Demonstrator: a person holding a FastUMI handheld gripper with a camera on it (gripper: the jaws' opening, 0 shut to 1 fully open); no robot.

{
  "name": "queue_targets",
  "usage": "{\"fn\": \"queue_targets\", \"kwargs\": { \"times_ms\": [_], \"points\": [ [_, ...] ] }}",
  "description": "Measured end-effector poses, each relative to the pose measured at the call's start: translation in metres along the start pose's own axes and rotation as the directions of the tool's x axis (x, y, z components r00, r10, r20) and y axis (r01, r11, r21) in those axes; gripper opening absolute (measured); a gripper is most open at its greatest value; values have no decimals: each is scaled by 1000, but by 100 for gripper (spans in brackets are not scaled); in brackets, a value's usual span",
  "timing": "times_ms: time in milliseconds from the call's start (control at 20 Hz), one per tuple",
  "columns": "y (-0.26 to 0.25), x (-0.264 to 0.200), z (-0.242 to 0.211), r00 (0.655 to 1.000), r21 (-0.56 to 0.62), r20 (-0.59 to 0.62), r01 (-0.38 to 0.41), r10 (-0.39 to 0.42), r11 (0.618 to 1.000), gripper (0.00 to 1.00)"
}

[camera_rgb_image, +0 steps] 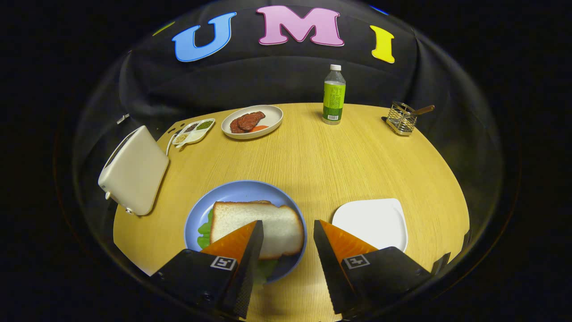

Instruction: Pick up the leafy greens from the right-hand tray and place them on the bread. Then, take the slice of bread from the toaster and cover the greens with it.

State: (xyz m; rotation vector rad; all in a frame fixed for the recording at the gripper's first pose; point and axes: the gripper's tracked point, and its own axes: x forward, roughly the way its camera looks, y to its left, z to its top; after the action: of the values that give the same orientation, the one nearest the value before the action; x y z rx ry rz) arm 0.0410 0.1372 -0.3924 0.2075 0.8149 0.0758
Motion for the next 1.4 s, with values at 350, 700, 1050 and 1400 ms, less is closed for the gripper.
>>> {"fn": "queue_targets", "kwargs": {
  "times_ms": [350,700,1050,1400],
  "points": [
    [-14,-49,62,987,-124,153,-20,39,992,72],
    [-9,-135,124,938,-221,307,-95,162,971,91],
    [-32,-198,169,899,-215,386,-132,209,968,99],
    [-55,-224,197,877,-186,439,-126,197,974,99]
  ]
}}
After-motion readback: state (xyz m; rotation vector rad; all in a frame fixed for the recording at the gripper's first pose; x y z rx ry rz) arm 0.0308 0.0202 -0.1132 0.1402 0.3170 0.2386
